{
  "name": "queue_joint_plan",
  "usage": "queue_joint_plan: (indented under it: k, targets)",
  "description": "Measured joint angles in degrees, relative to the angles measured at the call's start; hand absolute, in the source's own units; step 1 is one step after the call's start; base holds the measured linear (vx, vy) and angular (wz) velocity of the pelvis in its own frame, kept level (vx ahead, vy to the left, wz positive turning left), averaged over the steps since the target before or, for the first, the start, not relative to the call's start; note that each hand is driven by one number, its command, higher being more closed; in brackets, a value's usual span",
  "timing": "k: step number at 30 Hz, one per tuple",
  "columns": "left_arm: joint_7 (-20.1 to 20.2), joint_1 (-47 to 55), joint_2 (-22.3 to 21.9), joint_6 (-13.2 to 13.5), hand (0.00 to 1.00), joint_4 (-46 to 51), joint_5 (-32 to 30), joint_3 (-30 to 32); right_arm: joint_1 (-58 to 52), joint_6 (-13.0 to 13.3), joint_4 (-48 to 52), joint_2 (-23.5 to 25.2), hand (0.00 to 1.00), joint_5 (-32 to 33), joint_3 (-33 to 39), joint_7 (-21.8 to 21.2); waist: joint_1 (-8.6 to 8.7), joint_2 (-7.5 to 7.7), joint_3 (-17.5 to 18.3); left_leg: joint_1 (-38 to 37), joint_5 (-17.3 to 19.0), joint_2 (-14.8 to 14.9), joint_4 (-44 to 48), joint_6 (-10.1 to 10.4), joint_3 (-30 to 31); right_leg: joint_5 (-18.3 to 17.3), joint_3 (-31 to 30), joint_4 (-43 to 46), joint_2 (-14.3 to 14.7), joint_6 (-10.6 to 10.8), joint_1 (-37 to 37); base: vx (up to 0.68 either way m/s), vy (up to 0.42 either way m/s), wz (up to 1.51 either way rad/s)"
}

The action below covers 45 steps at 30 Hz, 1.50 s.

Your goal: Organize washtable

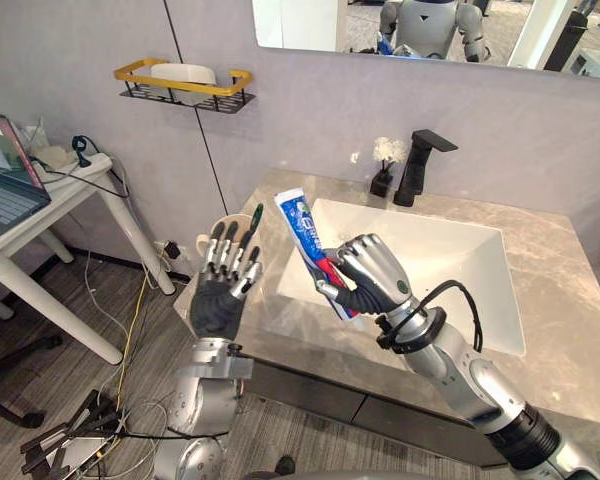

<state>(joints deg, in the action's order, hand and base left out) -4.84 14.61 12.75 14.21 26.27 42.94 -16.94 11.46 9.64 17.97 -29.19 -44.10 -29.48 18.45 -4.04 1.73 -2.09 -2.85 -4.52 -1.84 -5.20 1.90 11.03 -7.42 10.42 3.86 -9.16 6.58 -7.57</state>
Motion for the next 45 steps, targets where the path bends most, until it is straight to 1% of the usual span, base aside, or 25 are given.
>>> queue_joint_plan:
  k: [4, 7, 10, 14, 19, 21, 22, 27, 30, 36, 37, 41, 43, 45]
  targets:
    - [2.45, -1.34, 2.17, -1.14, 0.00, -0.04, 2.63, -4.82, 2.03, 0.09, -2.81, -2.35, 1.00, 0.00, -2.90, -0.26, 0.05, 0.01, 0.05, -0.01, -0.06, 0.11, 0.00, 0.07, -0.08, 0.05, -0.06, -0.02, 0.09, 0.08, 0.02, -0.03, -0.013, -0.01]
    - [3.49, -3.02, 2.91, -1.53, 0.00, -0.09, 4.42, -6.49, 3.03, 0.15, -3.25, -3.41, 1.00, 0.00, -4.81, -1.20, 0.12, 0.00, 0.05, -0.01, -0.09, 0.16, -0.01, 0.10, -0.20, 0.10, -0.21, -0.02, 0.12, 0.17, 0.10, -0.01, -0.004, -0.01]
    - [3.56, -4.29, 3.74, -1.49, 0.00, -0.75, 6.04, -6.90, 4.35, 0.15, -3.33, -4.39, 1.00, 0.02, -5.38, -1.31, 0.09, -0.01, 0.06, -0.01, -0.10, 0.19, 0.00, 0.10, -0.26, 0.16, -0.34, -0.02, 0.13, 0.26, 0.16, -0.01, -0.005, -0.01]
    - [3.55, -5.03, 4.98, -1.05, 0.00, -1.23, 6.48, -7.86, 7.14, 0.15, -3.40, -6.14, 1.00, 0.08, -7.80, -1.51, 0.06, 0.00, 0.07, 0.03, -0.11, 0.21, -0.01, 0.09, -0.30, 0.19, -0.66, 0.02, 0.13, 0.28, 0.34, -0.01, -0.002, -0.03]
    - [3.32, -6.67, 5.71, -0.56, 0.00, -1.50, 6.65, -9.31, 9.11, 0.20, -3.42, -6.84, 1.00, 0.76, -10.17, -1.99, 0.00, 0.00, 0.08, 0.14, -0.11, 0.21, -0.01, 0.09, -0.45, 0.20, -0.90, 0.12, 0.11, 0.28, 0.58, 0.00, 0.000, 0.00]
    - [3.25, -7.10, 5.93, 0.02, 0.00, -1.68, 7.06, -9.47, 10.40, 0.19, -3.43, -7.42, 1.00, 0.79, -10.93, -1.94, 0.07, 0.00, 0.08, 0.13, -0.12, 0.21, -0.01, 0.08, -0.47, 0.21, -0.92, 0.13, 0.11, 0.29, 0.59, 0.00, 0.000, 0.00]
    - [3.23, -7.14, 6.10, 0.07, 1.00, -1.68, 7.39, -9.61, 10.82, 0.19, -3.43, -7.49, 1.00, 0.80, -11.28, -1.96, 0.06, -0.01, 0.09, 0.14, -0.12, 0.23, -0.01, 0.08, -0.54, 0.21, -0.99, 0.14, 0.12, 0.29, 0.65, 0.00, 0.000, 0.00]
    - [3.13, -7.17, 6.58, 0.04, 1.00, -2.57, 8.73, -9.91, 11.93, 0.28, -3.42, -9.12, 1.00, 0.86, -14.29, -1.93, 0.03, -0.05, 0.13, 0.18, -0.12, 0.23, -0.01, 0.08, -0.56, 0.21, -1.00, 0.13, 0.12, 0.28, 0.69, 0.00, 0.000, 0.00]
    - [3.04, -7.24, 6.58, 0.08, 1.00, -3.20, 9.20, -9.92, 11.94, 1.11, -3.41, -9.42, 1.00, 0.88, -15.73, -1.85, 0.05, -0.10, 0.16, 0.18, -0.13, 0.23, -0.01, 0.08, -0.58, 0.21, -1.01, 0.14, 0.11, 0.28, 0.69, 0.00, 0.000, 0.00]
    - [1.93, -8.28, 6.49, 0.18, 1.00, -3.87, 9.23, -10.43, 11.94, 1.09, -3.42, -9.65, 1.00, 0.88, -15.84, -1.84, 0.01, -0.27, 0.53, 0.22, -0.17, 0.25, -0.01, 0.14, -0.56, 0.20, -1.00, 0.18, 0.12, 0.28, 0.77, 0.00, 0.000, 0.00]
    - [1.88, -8.38, 6.49, 0.17, 1.00, -3.88, 9.23, -10.43, 11.93, 1.09, -3.42, -9.60, 0.00, 0.87, -15.82, -1.82, 0.05, -0.27, 0.53, 0.22, -0.18, 0.25, -0.01, 0.13, -0.57, 0.20, -1.00, 0.19, 0.13, 0.28, 0.77, 0.00, 0.000, 0.00]
    - [1.27, -9.52, 6.54, 0.12, 1.00, -4.28, 9.12, -10.41, 11.45, 1.40, -3.42, -9.46, 0.00, 0.87, -15.54, -1.85, 0.07, -0.27, 0.53, 0.22, -0.21, 0.27, -0.01, 0.11, -0.65, 0.20, -1.06, 0.20, 0.12, 0.28, 0.81, 0.00, 0.000, 0.00]
    - [1.13, -9.79, 6.29, 0.04, 1.00, -4.30, 9.07, -10.46, 9.80, 2.14, -3.41, -8.38, 0.00, 0.82, -13.57, -1.93, 0.11, -0.27, 0.53, 0.21, -0.21, 0.26, -0.01, 0.10, -0.72, 0.20, -1.10, 0.20, 0.10, 0.28, 0.82, 0.00, 0.000, 0.00]
    - [0.98, -10.76, 5.38, -0.18, 1.00, -4.30, 8.04, -10.42, 4.95, 3.15, -3.18, -5.12, 0.00, 0.77, -9.04, -1.91, -0.01, -0.27, 0.53, 0.20, -0.22, 0.27, -0.01, 0.10, -0.98, 0.20, -1.11, 0.24, 0.11, 0.28, 0.84, 0.00, 0.000, 0.00]
